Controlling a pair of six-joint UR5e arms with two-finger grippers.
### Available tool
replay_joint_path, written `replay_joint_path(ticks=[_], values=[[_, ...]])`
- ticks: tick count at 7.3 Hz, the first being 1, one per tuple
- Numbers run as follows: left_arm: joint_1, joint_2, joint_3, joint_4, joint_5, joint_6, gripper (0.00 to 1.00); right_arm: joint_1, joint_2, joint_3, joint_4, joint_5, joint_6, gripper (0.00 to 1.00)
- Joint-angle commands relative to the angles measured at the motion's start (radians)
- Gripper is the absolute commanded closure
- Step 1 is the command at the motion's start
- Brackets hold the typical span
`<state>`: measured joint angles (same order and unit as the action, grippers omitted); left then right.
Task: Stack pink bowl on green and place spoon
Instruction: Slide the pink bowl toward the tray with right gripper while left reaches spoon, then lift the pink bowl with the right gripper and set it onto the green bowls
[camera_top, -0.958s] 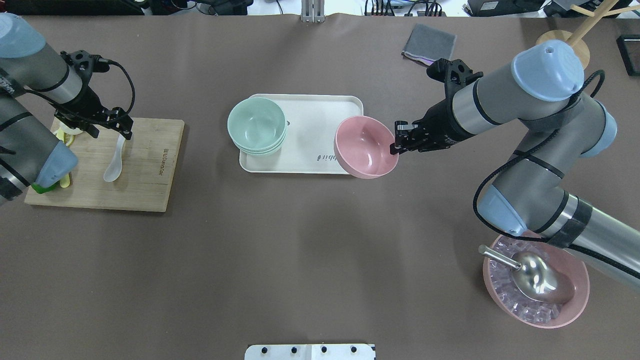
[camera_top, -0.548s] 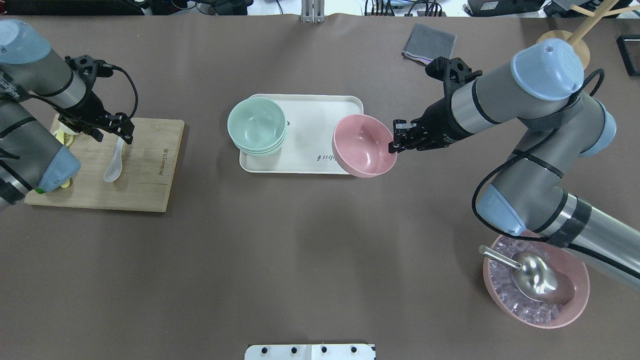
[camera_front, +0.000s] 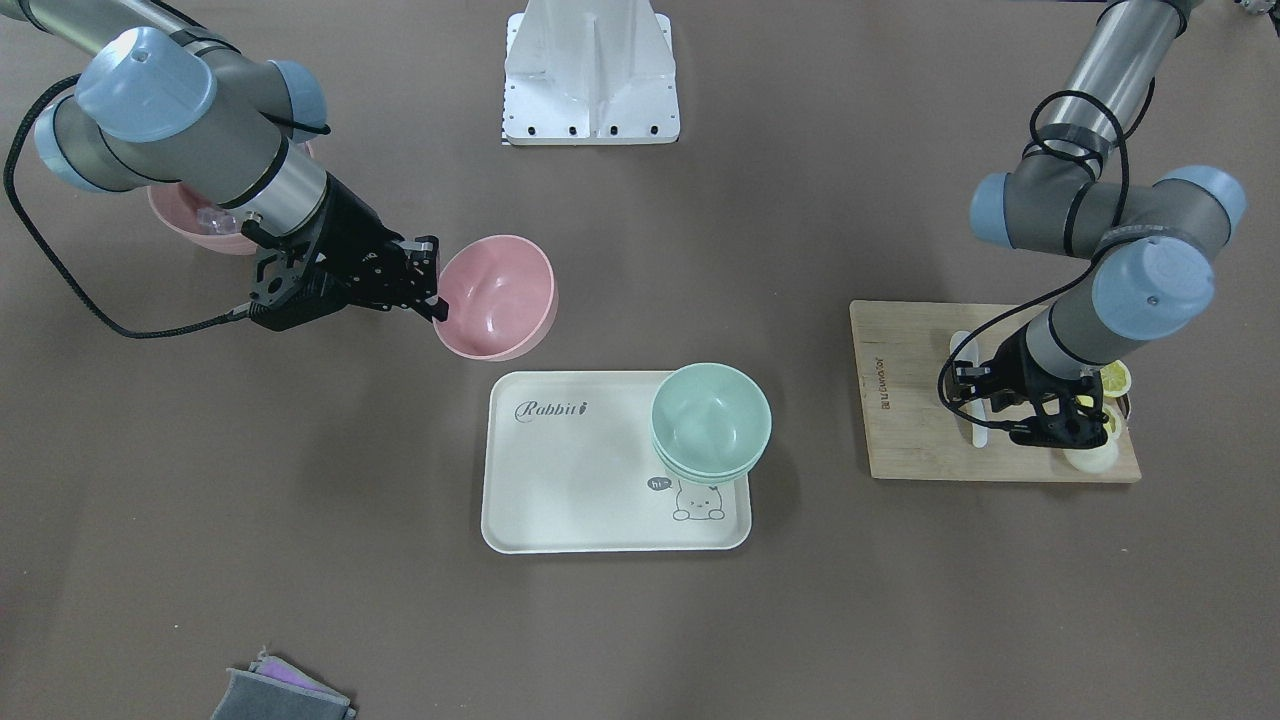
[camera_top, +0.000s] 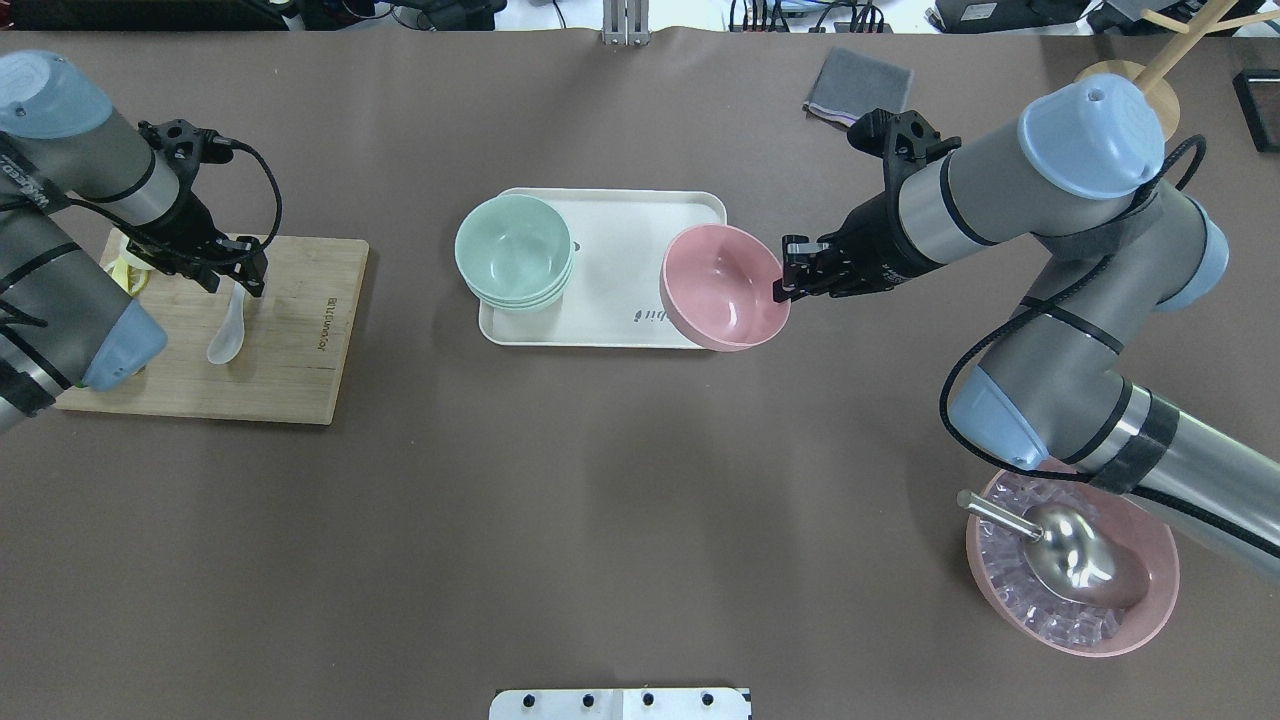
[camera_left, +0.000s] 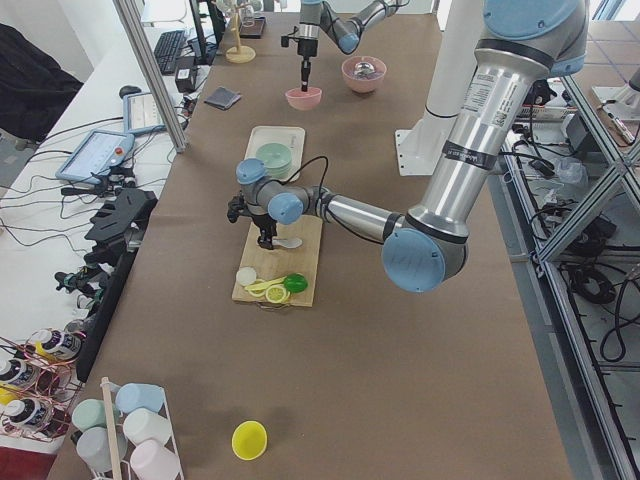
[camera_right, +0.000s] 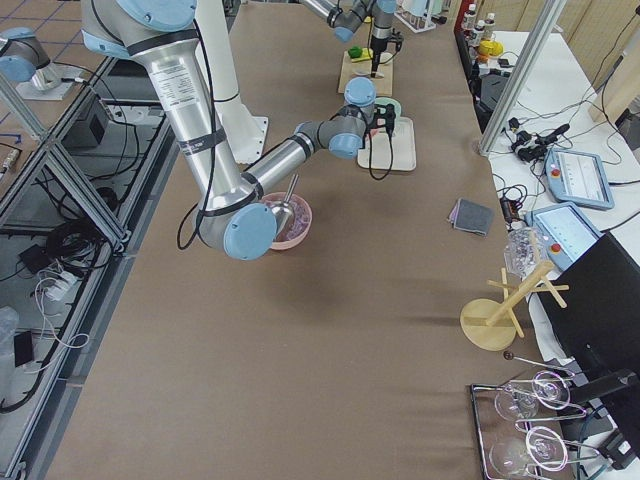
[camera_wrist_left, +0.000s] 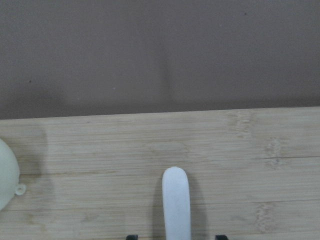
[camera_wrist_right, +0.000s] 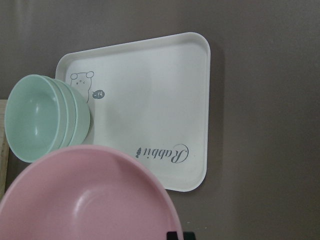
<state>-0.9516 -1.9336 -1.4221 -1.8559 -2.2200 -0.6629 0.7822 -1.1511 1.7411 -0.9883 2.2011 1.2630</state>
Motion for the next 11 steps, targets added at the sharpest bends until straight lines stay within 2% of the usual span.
replay_joint_path(ticks=[1,3,7,8,10,11], values=[[0.004,0.002,0.000,-0.002,0.000,0.002,0.67,0.000,0.002,0.000,0.000,0.000,-0.001,1.00],[0.002,0.007,-0.008,-0.003,0.000,0.011,1.00,0.005,0.001,0.000,0.000,0.000,-0.002,1.00],[-0.015,0.033,-0.090,-0.002,-0.009,0.011,1.00,0.014,0.020,0.020,-0.001,-0.006,0.001,1.00],[-0.024,0.033,-0.101,-0.003,-0.015,0.009,1.00,0.008,0.057,0.002,-0.010,-0.048,0.007,1.00],[-0.032,0.033,-0.109,-0.005,-0.017,0.009,1.00,-0.012,0.152,-0.096,-0.006,-0.086,0.070,1.00],[-0.032,0.033,-0.109,-0.005,-0.017,0.009,1.00,-0.035,0.195,-0.129,-0.004,-0.136,0.113,1.00]])
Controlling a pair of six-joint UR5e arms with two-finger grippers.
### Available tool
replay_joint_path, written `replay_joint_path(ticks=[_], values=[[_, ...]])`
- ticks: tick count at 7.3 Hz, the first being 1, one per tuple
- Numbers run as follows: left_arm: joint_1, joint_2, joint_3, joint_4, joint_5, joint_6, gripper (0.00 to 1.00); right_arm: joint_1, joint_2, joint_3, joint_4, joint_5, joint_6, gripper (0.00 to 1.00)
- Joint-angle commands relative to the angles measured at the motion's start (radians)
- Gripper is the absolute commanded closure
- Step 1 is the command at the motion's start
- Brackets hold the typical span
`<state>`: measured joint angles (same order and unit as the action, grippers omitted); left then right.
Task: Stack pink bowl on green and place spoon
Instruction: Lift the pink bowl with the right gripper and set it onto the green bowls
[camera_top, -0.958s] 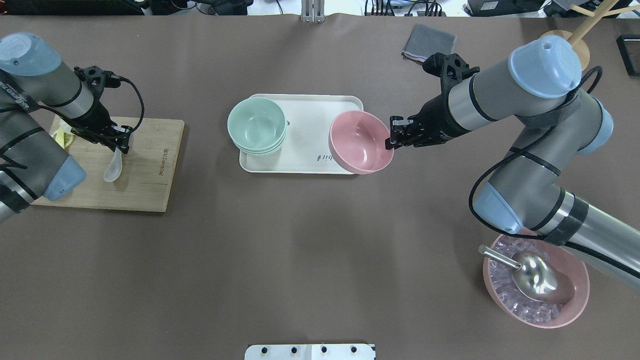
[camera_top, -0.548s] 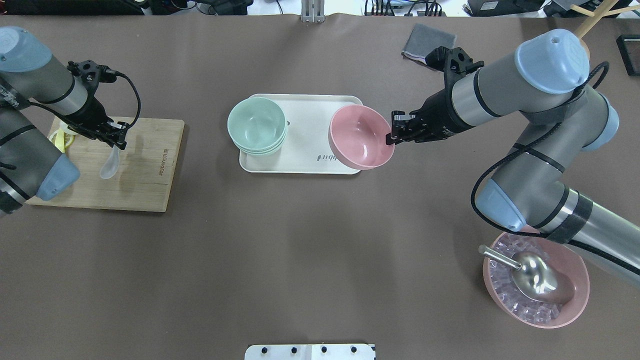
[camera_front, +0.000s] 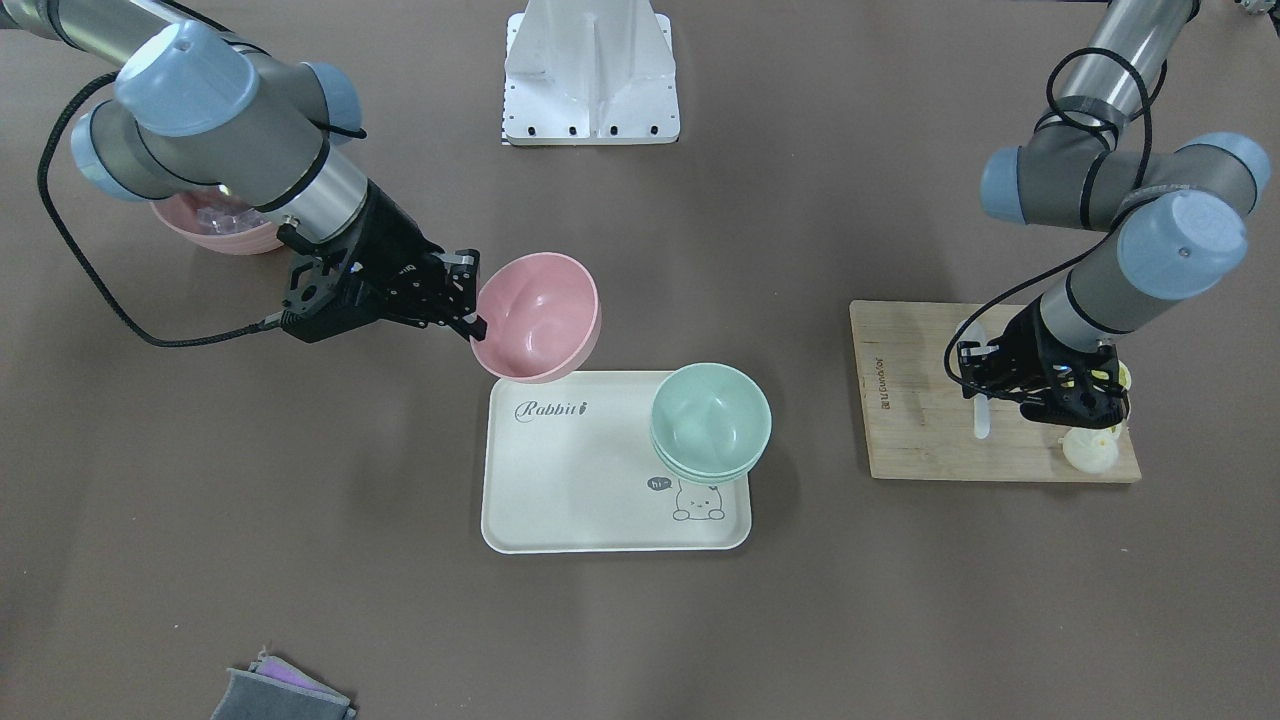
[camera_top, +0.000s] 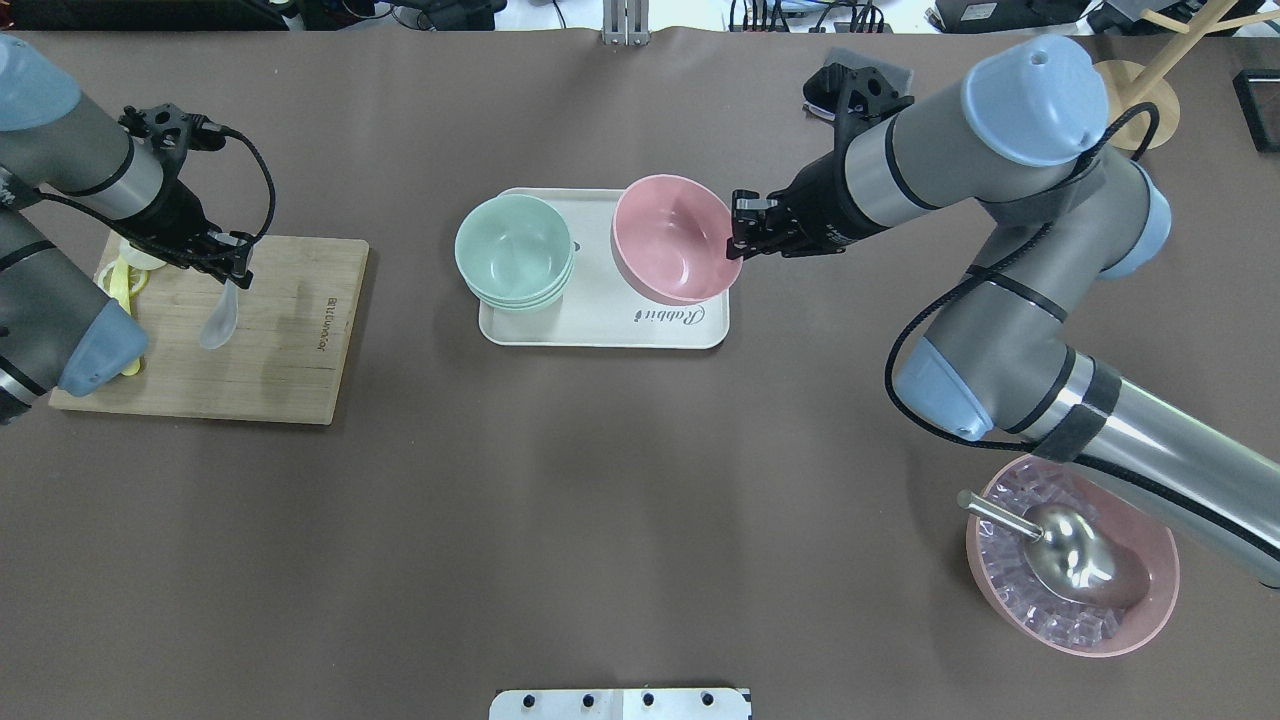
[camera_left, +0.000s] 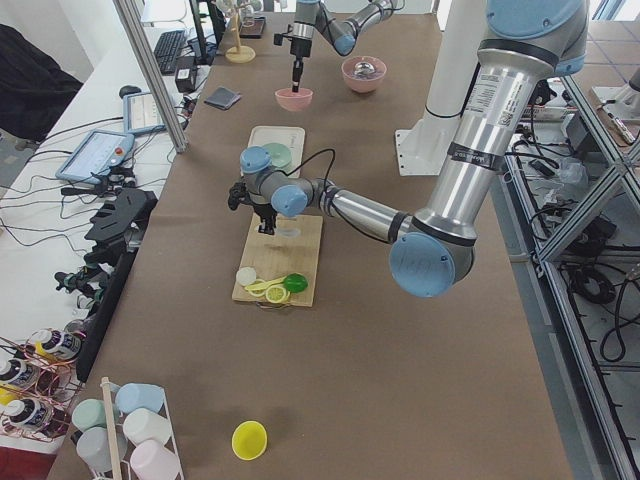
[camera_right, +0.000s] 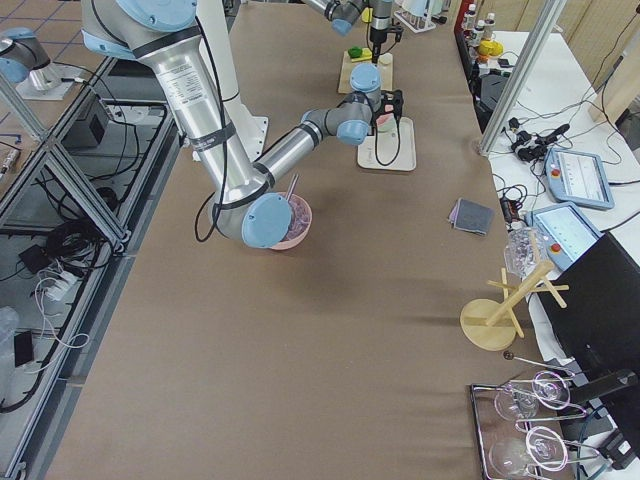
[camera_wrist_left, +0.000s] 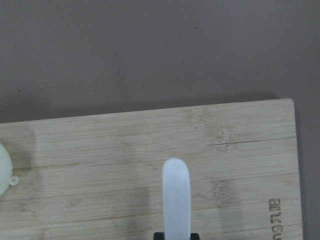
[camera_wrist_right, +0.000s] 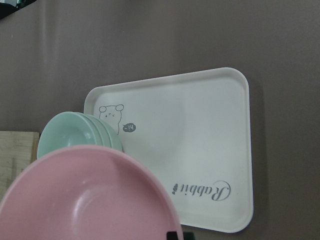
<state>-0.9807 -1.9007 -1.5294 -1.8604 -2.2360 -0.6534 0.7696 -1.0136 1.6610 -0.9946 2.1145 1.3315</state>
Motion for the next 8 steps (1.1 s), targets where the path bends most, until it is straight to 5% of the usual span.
replay_joint_path(ticks=[1,6,8], values=[[-0.003,0.000,-0.002,0.000,-0.001,0.000,1.00,-0.045,0.102,-0.078,0.002,-0.086,0.108,1.00],[-0.001,0.002,0.009,-0.002,0.001,0.000,1.00,-0.147,0.222,-0.236,0.068,-0.282,0.276,1.00],[-0.001,0.002,0.011,-0.002,0.001,0.000,1.00,-0.153,0.298,-0.334,0.068,-0.297,0.272,1.00]])
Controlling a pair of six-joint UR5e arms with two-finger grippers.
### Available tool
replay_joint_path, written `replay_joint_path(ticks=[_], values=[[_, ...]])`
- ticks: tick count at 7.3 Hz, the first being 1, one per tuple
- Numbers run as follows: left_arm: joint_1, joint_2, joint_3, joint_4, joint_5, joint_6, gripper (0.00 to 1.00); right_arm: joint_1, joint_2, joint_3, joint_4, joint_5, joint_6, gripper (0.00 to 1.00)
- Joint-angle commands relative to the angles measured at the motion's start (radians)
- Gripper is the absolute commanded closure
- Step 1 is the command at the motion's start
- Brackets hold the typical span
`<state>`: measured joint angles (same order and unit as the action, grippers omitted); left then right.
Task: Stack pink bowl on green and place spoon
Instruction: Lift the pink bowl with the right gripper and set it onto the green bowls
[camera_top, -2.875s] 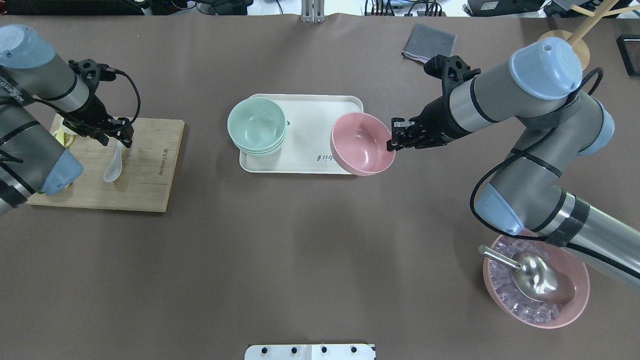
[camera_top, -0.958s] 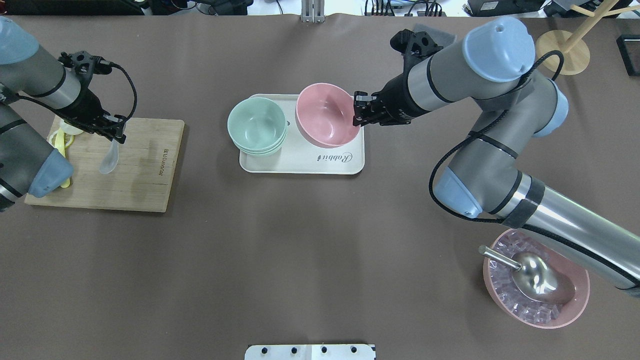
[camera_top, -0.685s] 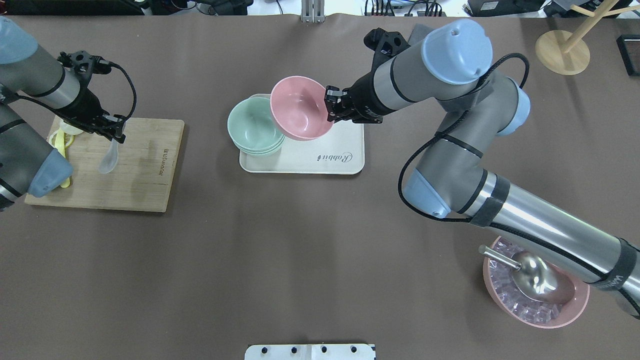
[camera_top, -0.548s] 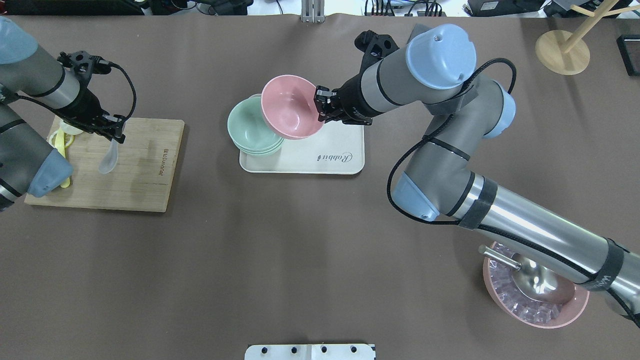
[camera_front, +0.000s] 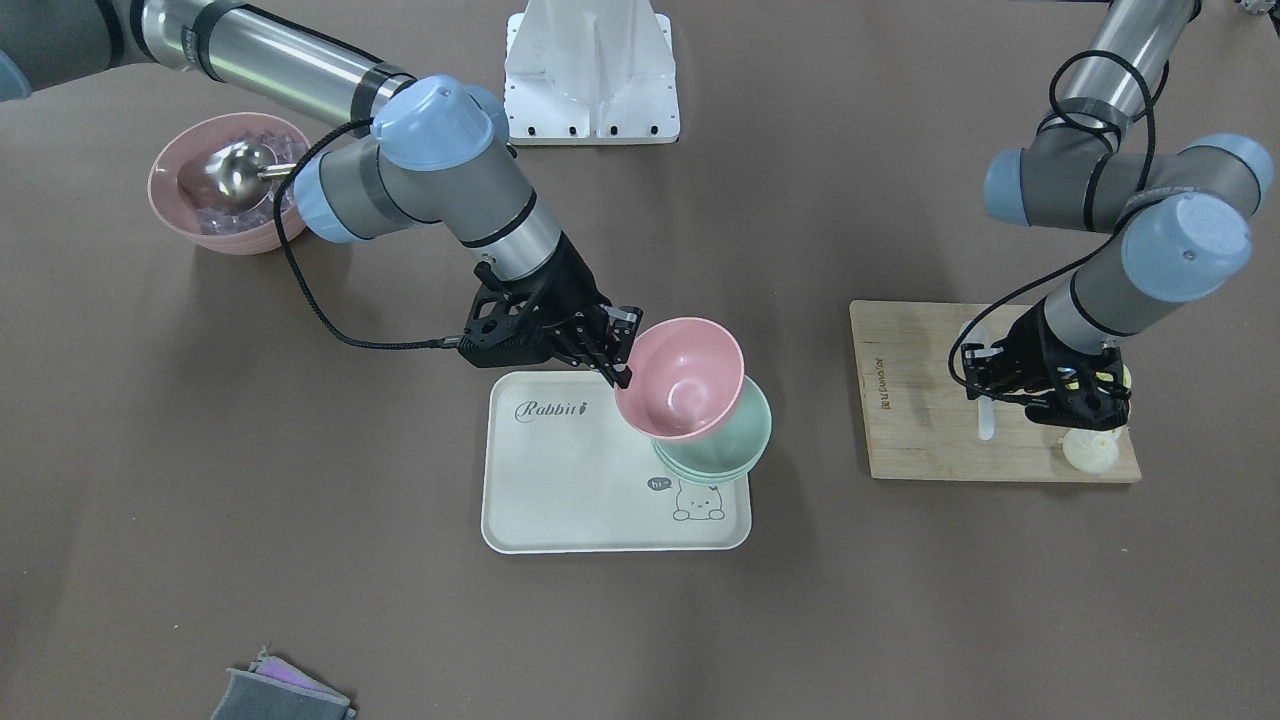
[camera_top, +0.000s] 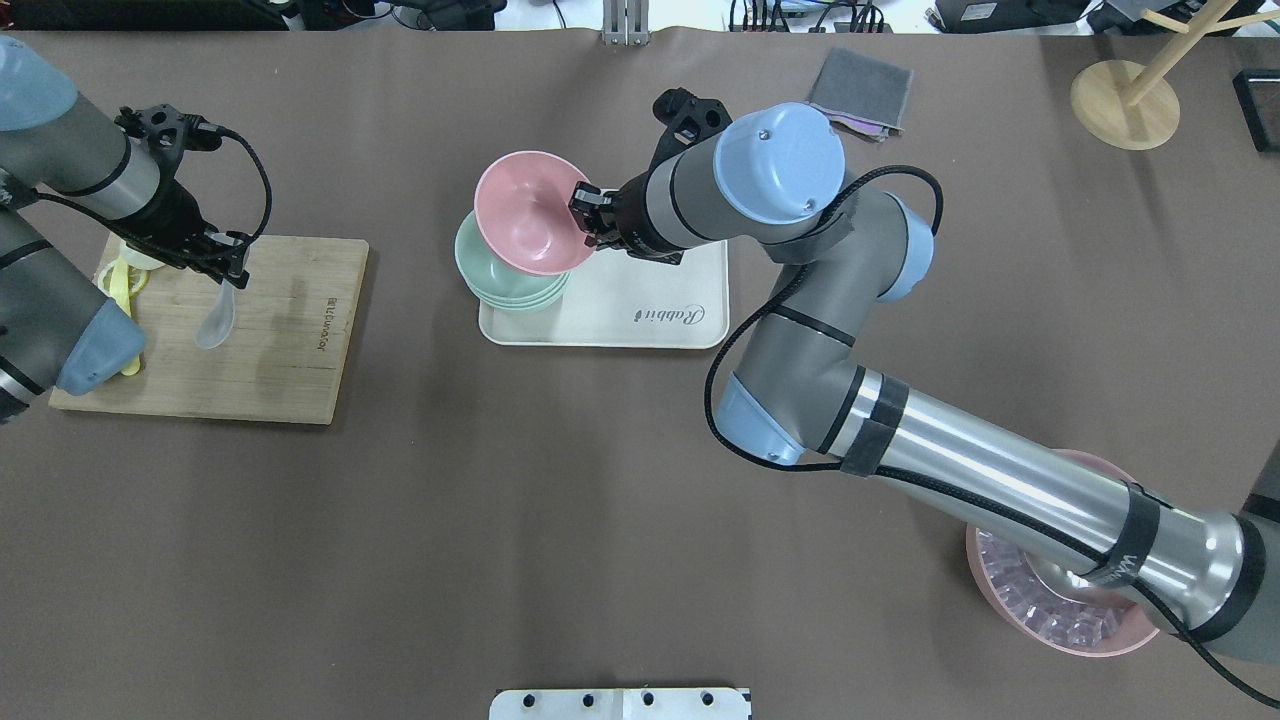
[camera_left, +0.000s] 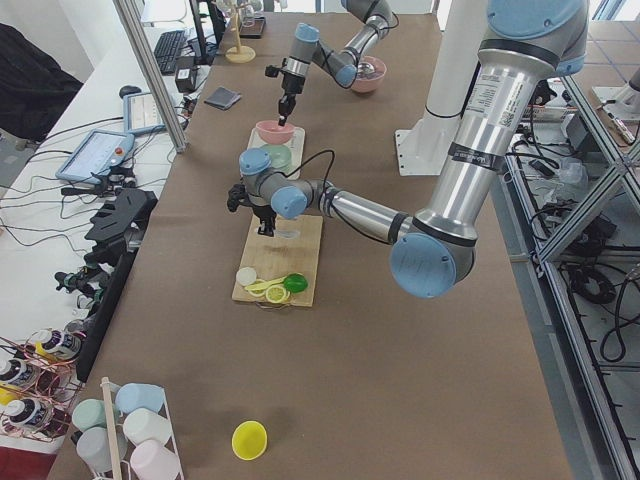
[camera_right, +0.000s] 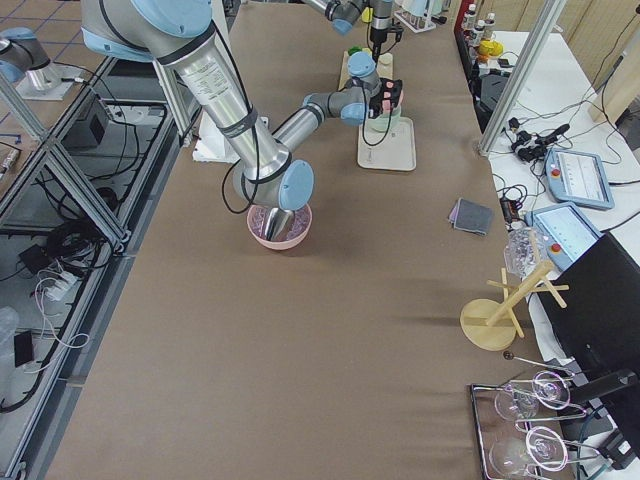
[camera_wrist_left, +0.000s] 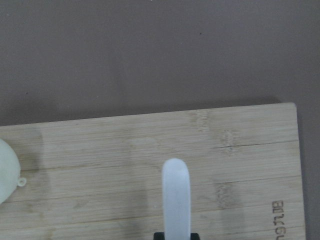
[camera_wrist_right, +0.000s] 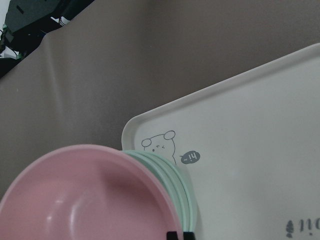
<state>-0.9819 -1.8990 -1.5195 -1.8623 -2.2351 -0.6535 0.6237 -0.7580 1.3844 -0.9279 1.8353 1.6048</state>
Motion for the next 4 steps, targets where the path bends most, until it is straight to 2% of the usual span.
replay_joint_path(ticks=[1,4], values=[[0.000,0.000,0.002,0.000,0.000,0.000,1.00,-0.009,0.060,-0.080,0.001,-0.021,-0.005,1.00],[0.000,0.000,0.009,0.000,0.000,0.000,1.00,-0.018,0.086,-0.114,0.001,-0.039,-0.008,1.00]])
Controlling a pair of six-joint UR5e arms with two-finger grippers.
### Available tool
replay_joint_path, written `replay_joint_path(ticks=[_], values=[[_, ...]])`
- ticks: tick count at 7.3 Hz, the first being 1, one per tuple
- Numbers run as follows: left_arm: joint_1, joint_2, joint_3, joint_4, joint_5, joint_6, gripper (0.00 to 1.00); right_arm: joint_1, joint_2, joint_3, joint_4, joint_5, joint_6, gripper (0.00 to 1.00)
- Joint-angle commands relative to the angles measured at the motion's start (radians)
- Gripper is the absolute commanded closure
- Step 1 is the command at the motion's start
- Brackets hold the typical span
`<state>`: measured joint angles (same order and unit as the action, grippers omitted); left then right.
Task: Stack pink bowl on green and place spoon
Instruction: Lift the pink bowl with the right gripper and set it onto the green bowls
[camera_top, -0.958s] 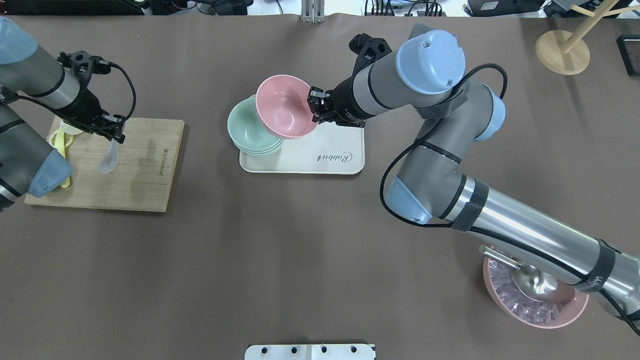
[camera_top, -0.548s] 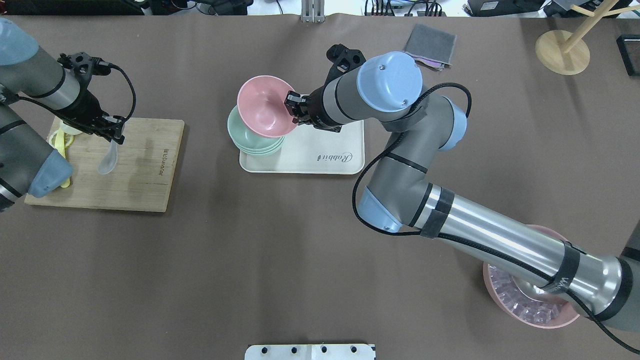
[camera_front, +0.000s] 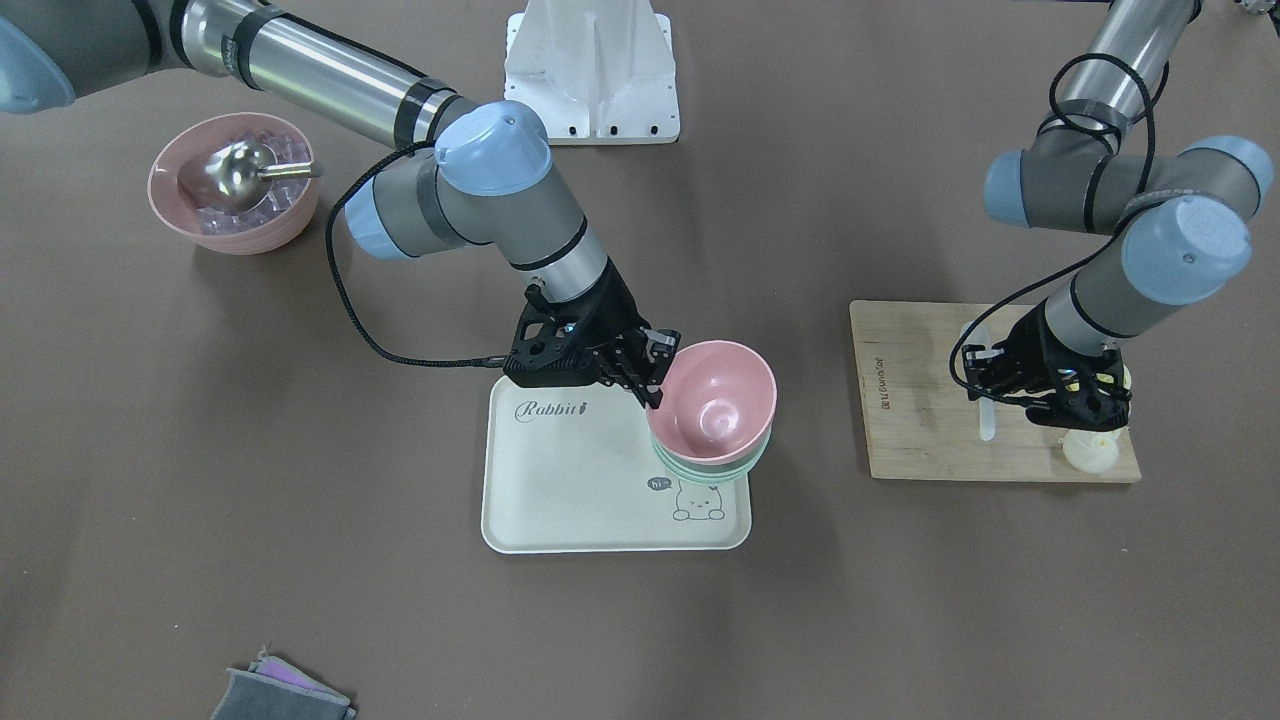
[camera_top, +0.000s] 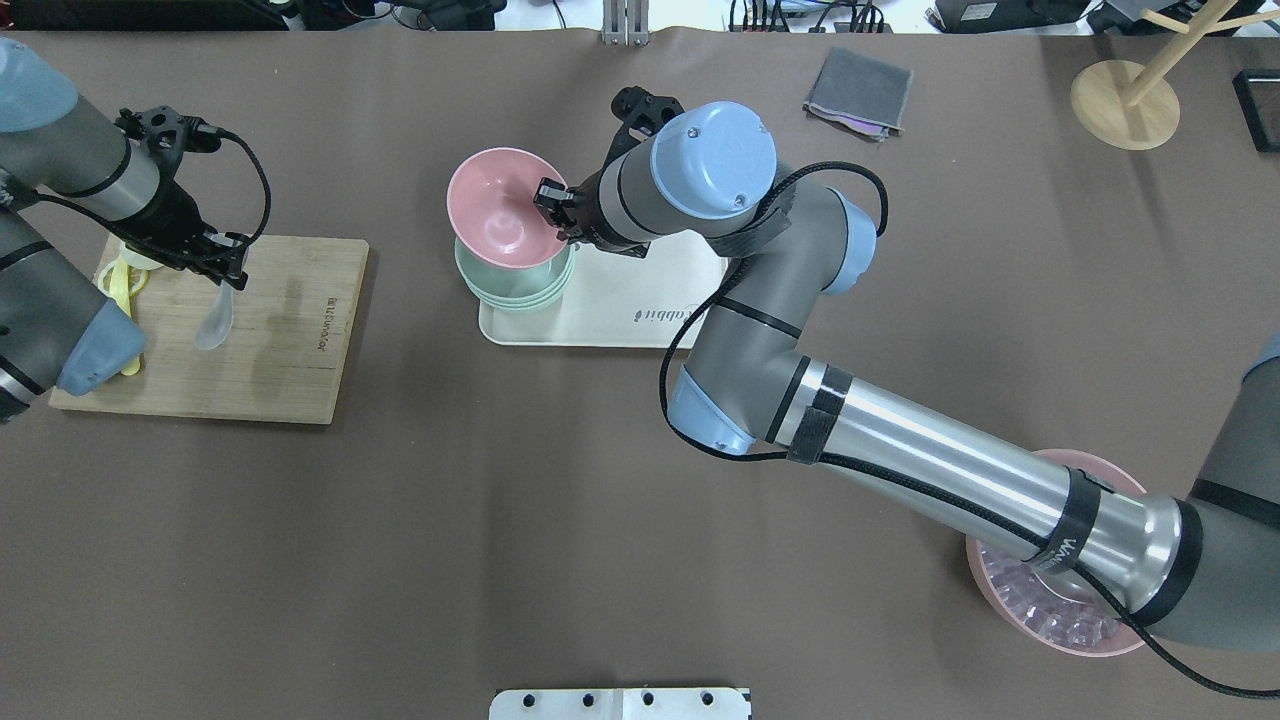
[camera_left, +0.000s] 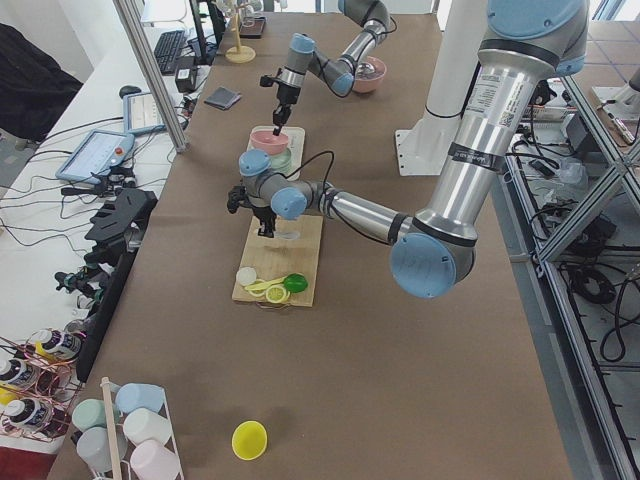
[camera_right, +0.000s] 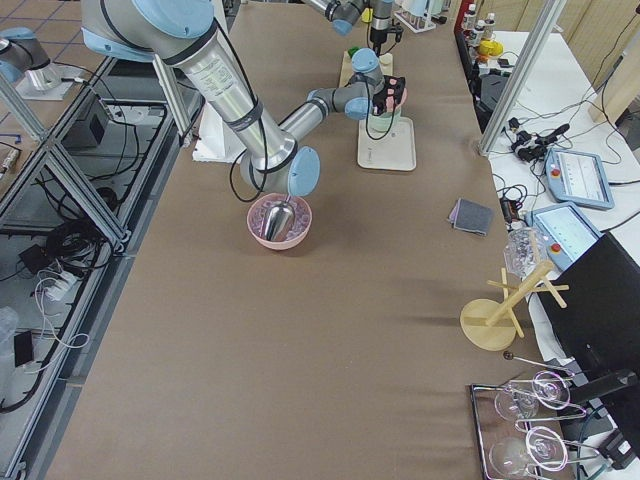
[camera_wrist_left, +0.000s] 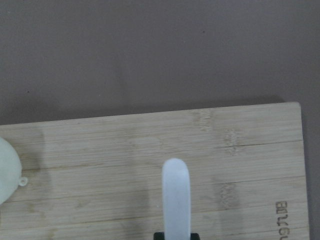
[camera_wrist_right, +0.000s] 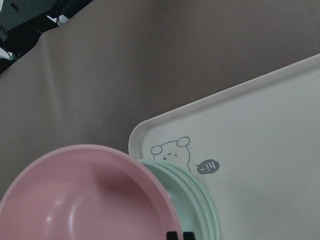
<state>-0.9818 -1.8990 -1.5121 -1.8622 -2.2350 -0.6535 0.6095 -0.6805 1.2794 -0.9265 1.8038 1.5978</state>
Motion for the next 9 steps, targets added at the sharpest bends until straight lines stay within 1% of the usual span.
replay_joint_path(ticks=[1,2,9], values=[[0.002,0.000,0.007,0.000,0.000,0.000,1.00,-0.010,0.007,-0.009,0.000,-0.018,-0.002,1.00],[0.002,0.000,0.010,0.000,0.000,0.000,1.00,-0.020,0.007,-0.009,0.002,-0.038,-0.002,1.00],[0.002,0.000,0.010,0.000,0.000,-0.002,1.00,-0.023,-0.004,-0.008,0.003,-0.040,-0.004,1.00]])
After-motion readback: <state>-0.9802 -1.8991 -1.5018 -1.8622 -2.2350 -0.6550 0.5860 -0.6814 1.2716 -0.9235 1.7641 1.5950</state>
